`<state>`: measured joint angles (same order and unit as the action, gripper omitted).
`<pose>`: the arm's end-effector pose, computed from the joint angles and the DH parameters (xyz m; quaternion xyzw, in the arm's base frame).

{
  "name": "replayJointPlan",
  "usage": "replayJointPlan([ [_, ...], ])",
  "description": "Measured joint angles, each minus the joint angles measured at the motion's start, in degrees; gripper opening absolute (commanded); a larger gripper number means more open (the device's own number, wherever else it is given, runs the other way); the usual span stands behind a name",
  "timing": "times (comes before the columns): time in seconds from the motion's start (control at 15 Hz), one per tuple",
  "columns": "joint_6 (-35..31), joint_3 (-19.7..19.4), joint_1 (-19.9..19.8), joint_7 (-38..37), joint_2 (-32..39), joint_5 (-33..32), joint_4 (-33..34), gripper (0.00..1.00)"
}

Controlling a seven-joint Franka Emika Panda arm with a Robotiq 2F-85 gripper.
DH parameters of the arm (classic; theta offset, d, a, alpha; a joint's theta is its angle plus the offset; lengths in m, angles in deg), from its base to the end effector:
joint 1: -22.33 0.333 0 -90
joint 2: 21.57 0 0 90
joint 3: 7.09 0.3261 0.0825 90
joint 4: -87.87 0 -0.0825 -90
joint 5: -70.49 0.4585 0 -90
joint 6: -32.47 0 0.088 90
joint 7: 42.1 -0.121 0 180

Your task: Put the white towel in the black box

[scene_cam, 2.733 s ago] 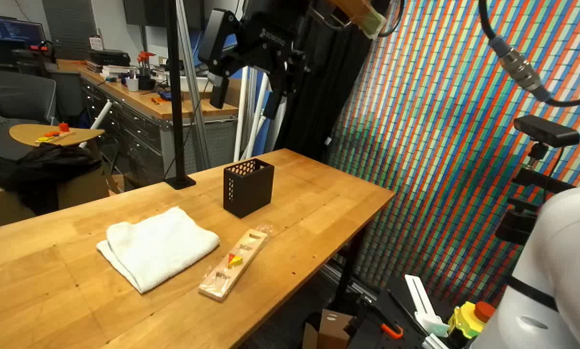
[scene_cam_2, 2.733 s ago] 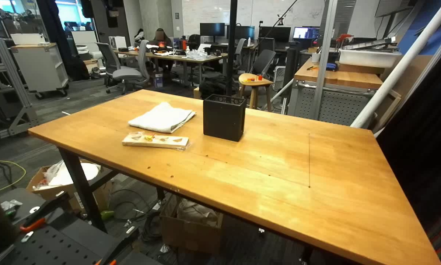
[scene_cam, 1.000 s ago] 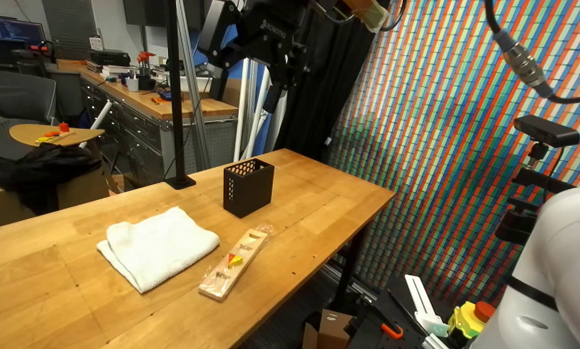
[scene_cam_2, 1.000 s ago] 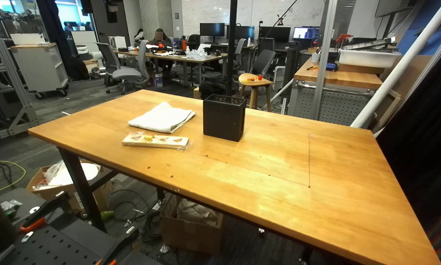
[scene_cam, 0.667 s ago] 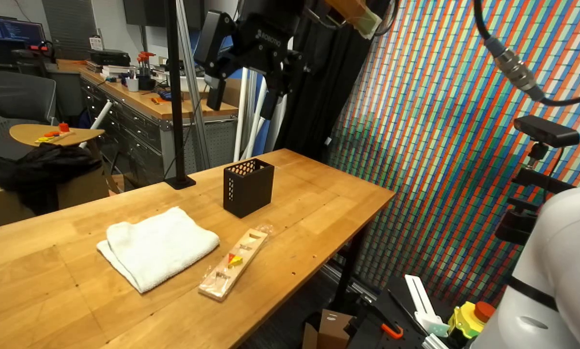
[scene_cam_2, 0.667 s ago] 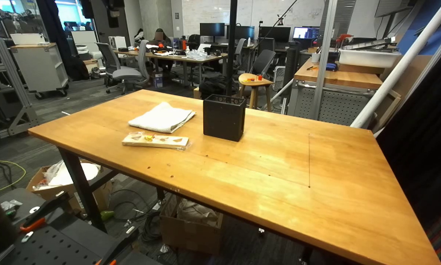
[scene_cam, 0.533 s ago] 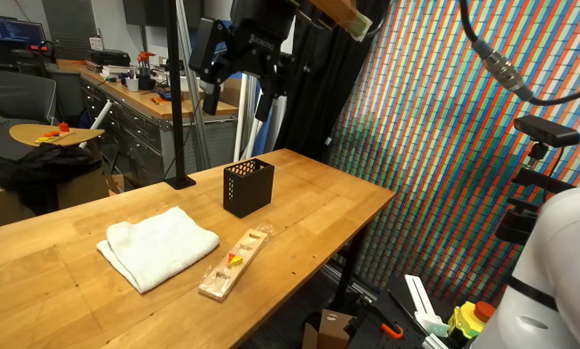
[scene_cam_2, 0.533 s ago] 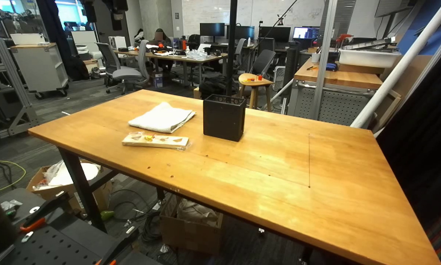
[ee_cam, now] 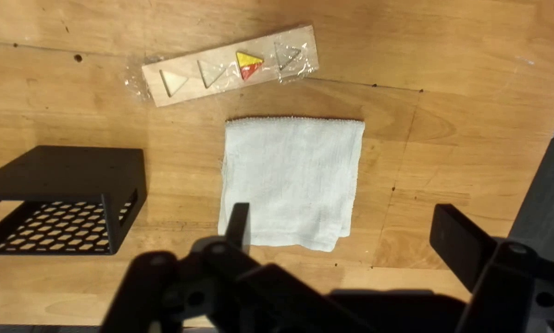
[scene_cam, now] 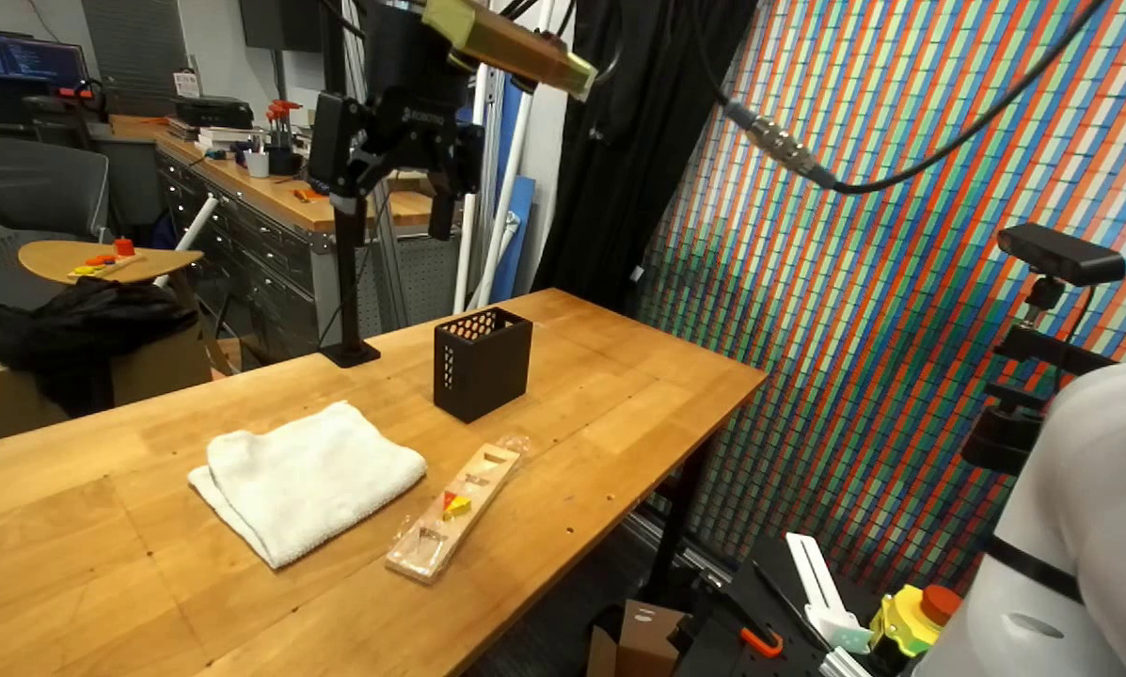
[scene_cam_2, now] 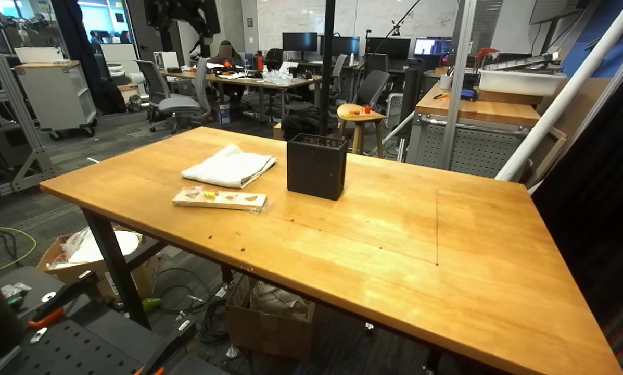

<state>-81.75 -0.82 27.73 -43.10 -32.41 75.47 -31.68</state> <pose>0.5662 0.1256 0.4873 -0.9955 -0.0765 -0.0440 0.0352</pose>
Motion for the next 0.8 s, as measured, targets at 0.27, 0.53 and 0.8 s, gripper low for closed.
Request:
replayJointPlan([
  [0.27, -0.97, 0.01, 0.08, 3.42, 10.22, -1.70, 8.23, 1.00],
  [0.53, -1.19, 0.01, 0.21, 4.65, 18.62, -4.95, 14.96, 1.00],
  [0.8, -2.16, 0.05, 1.72, 4.10, 24.93, -8.16, 19.26, 1.00],
])
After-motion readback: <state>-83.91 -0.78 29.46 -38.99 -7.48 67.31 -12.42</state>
